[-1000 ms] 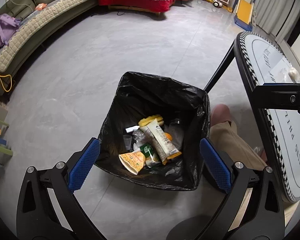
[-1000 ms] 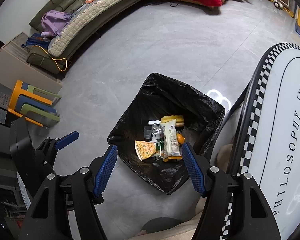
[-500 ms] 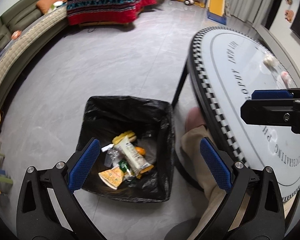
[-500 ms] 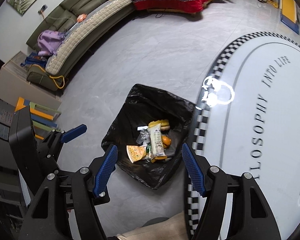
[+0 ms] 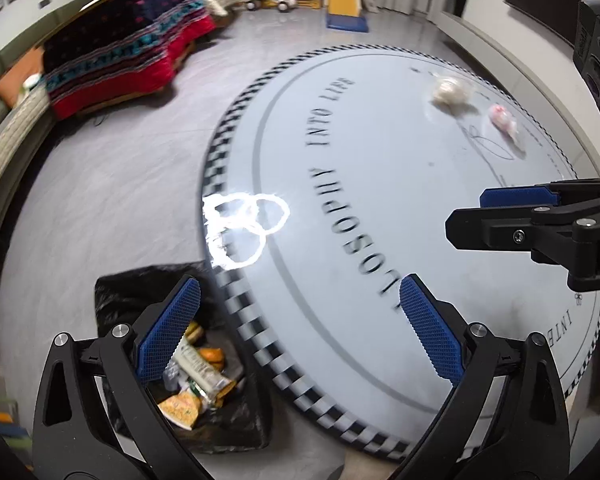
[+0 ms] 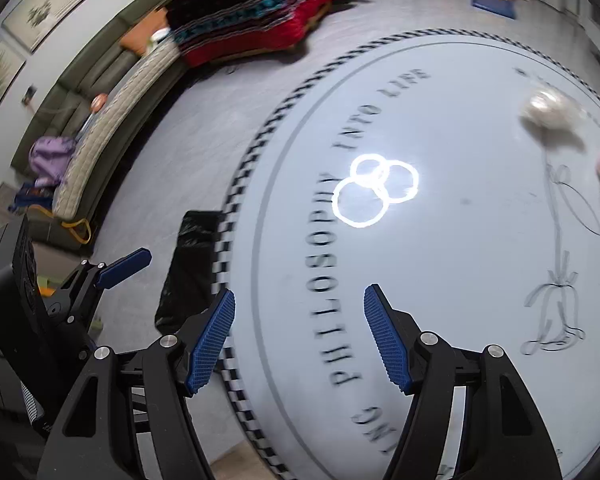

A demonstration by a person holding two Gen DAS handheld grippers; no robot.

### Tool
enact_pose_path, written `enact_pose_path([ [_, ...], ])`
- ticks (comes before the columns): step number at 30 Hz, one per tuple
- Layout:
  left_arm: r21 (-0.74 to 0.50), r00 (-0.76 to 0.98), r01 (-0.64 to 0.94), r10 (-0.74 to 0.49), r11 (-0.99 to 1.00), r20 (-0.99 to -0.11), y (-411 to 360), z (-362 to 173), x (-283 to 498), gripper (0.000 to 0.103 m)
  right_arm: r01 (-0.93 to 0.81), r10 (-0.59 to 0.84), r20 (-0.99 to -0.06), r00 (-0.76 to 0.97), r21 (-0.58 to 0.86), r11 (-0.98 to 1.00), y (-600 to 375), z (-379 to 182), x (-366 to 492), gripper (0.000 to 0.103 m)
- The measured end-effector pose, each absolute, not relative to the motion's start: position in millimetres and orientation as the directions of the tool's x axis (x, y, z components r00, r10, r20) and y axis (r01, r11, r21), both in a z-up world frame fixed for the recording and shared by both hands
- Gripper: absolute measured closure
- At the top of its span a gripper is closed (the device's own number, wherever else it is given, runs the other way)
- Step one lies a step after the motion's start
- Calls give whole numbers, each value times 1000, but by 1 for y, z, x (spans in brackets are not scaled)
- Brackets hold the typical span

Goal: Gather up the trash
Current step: 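Move both tools back over the rug toward the two plastic bags, then grasp the white plastic bag bundle with the left gripper while the right grasps the red-filled clear bag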

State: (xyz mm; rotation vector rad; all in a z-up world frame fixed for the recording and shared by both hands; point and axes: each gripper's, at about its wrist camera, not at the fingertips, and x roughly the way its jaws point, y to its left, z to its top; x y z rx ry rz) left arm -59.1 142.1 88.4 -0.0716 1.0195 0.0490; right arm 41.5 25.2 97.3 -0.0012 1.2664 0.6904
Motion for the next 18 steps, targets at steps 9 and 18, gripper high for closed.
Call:
enact_pose_path([
  [9, -41, 498, 77, -74, 996, -864, 67, 80, 21, 6, -330, 404, -892, 202, 326, 886, -65, 89, 102, 35],
  [18, -65, 472, 162, -135, 985, -871, 13, 71, 105, 6, -213, 309, -912, 271, 257, 943, -136, 85, 177, 35],
])
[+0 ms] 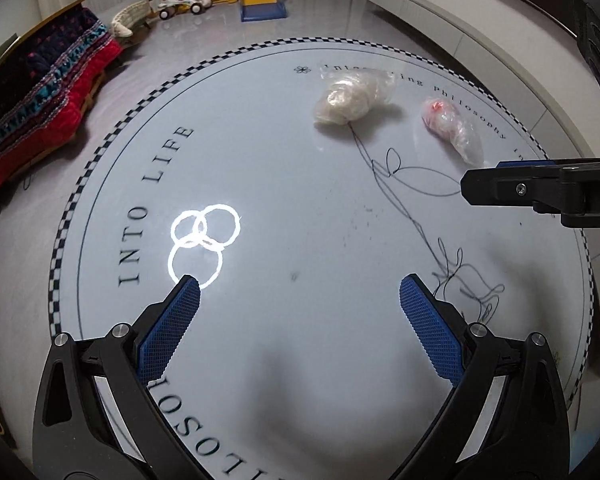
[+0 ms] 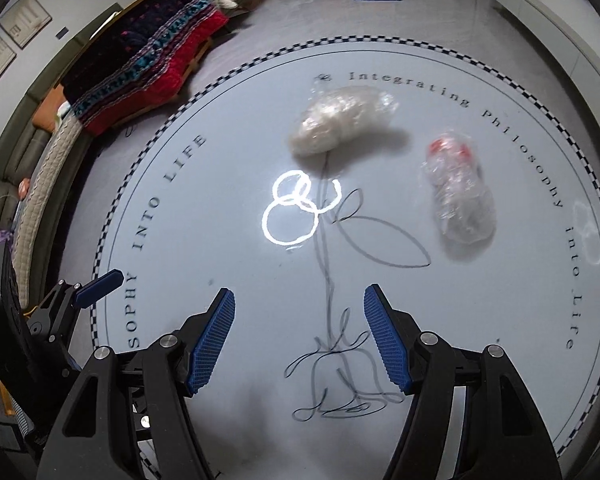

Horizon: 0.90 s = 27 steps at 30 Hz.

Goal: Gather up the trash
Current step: 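Grasp the white plastic bag bundle with the left gripper while the right grasps the red-filled clear bag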

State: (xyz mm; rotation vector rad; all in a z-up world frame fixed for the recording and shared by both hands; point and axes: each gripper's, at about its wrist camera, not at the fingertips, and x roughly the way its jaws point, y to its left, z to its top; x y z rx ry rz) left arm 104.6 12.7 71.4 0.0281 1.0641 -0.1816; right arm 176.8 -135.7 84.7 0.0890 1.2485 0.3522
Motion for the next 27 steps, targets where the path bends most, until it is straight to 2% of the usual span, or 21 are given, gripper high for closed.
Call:
enact_pose_path([
  [15, -82, 434, 188, -158, 979, -887, -30, 53, 221, 6, -105, 197, -944, 266, 174, 979, -183, 48, 275, 35],
  [22, -72, 446, 187, -150, 980, -882, -39, 53, 260, 6, -122, 163, -949, 268, 134, 983, -192, 33, 301, 35],
  [24, -52, 451, 185, -132, 981, -882, -43, 53, 269, 6, -119, 170, -946, 276, 142, 983, -197, 33, 305, 41],
  [26, -42, 452, 185, -123, 982, -884, -46, 53, 277, 6, -114, 170, -946, 275, 144, 983, -204, 33, 309, 66],
  [27, -37, 451, 190, -121, 981, -884, -49, 52, 283, 6, -109, 182, -945, 270, 158, 981, -209, 33, 311, 70],
])
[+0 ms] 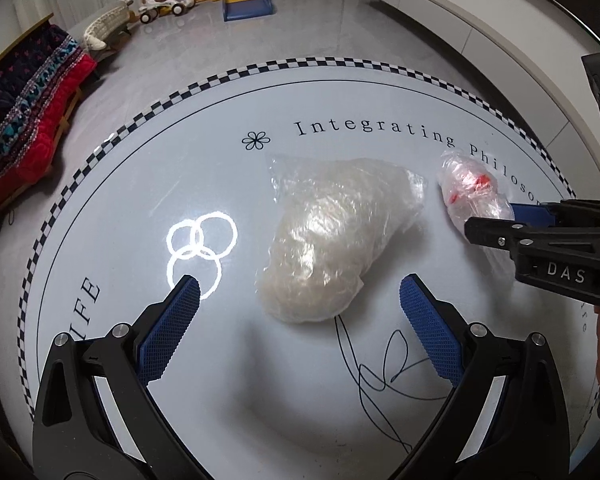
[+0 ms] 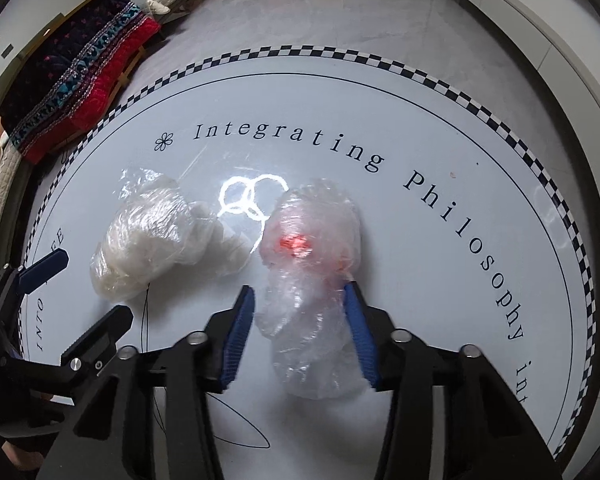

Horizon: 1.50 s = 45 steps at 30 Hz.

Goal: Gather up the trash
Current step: 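Grasp the white plastic bag bundle with the left gripper while the right grasps the red-filled clear bag, then carry both plastic bags over to the black bin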

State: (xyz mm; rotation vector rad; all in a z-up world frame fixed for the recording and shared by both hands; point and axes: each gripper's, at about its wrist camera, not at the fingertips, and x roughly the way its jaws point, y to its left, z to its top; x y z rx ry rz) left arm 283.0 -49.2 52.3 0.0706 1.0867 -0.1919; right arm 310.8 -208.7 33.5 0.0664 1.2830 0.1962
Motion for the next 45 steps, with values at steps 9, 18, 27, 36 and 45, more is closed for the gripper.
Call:
enact_pose_path([
  [9, 27, 433, 216, -71, 976, -899, -69, 33, 316, 6, -100, 280, -930, 238, 264, 959, -237, 37, 311, 79],
  [18, -72, 421, 211, -158, 975, -893, -55, 23, 304, 53, -97, 260, -935, 240, 243, 965, -235, 38, 305, 79],
  [27, -69, 428, 229, -164, 971, -889, -45, 45, 246, 53, -87, 267, -935, 232, 253, 964, -215, 50, 272, 81],
  [36, -80, 432, 206, -164, 975, -887, -24, 63, 175, 53, -132, 280, -930, 237, 255, 958, -184, 76, 212, 83],
  [45, -102, 462, 161, -166, 982, -871, 13, 81, 98, 53, -197, 302, -922, 242, 258, 946, -142, 101, 144, 83],
])
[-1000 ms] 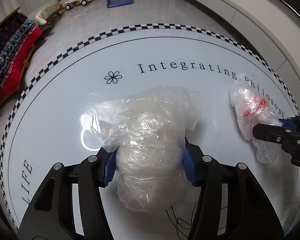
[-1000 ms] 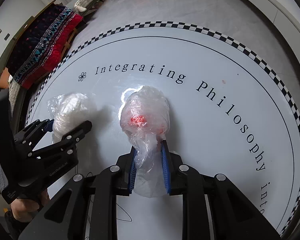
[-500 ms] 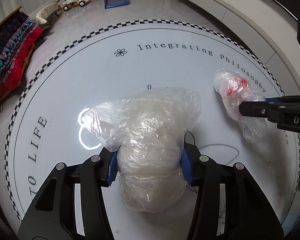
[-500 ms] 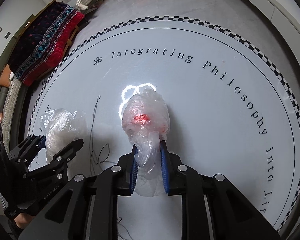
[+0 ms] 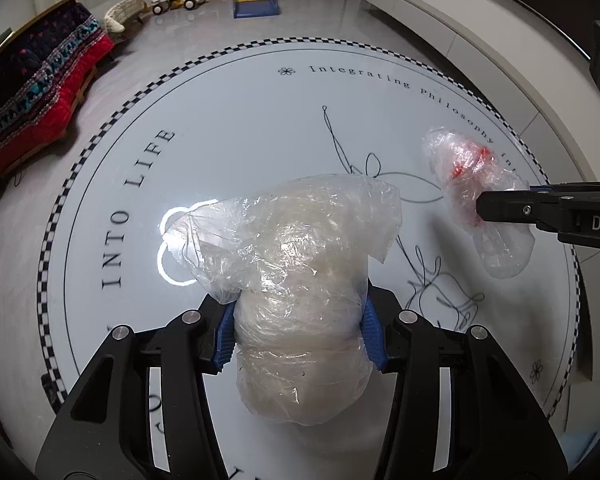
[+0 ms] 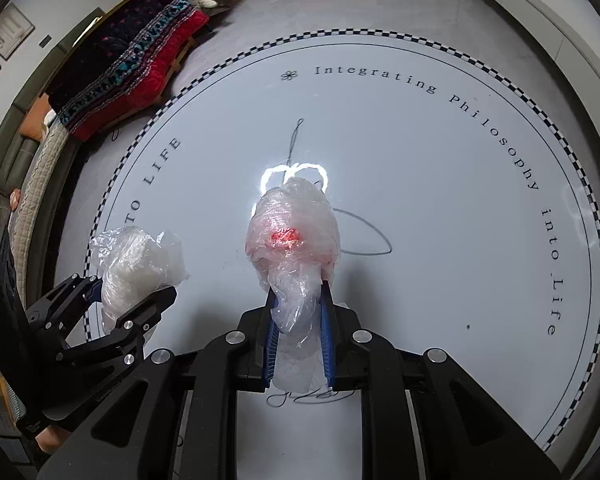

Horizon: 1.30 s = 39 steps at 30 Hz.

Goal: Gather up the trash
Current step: 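Carry both plastic bags over to the black bin, then open both grippers over the bin, dropping both bags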

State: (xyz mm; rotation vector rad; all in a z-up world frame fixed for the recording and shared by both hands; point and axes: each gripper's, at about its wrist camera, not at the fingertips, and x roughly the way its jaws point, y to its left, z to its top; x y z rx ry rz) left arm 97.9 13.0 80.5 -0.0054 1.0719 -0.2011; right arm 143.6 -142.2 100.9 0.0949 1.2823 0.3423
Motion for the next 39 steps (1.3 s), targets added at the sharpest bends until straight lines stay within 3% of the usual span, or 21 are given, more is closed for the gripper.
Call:
enact_pose_path([
  [15, -97, 516, 30, -98, 995, -851, 103, 72, -39, 53, -398, 374, -910, 180, 280, 874, -26, 110, 36, 83],
  [32, -124, 502, -248, 18, 961, -865, 233, 33, -167, 52, -626, 473, -881, -16, 377, 682, 141, 84, -68, 83],
  [39, -145, 469, -369, 49, 918, -882, 285, 6, -205, 51, -683, 448, -890, -84, 379, 624, 204, 67, -88, 83],
])
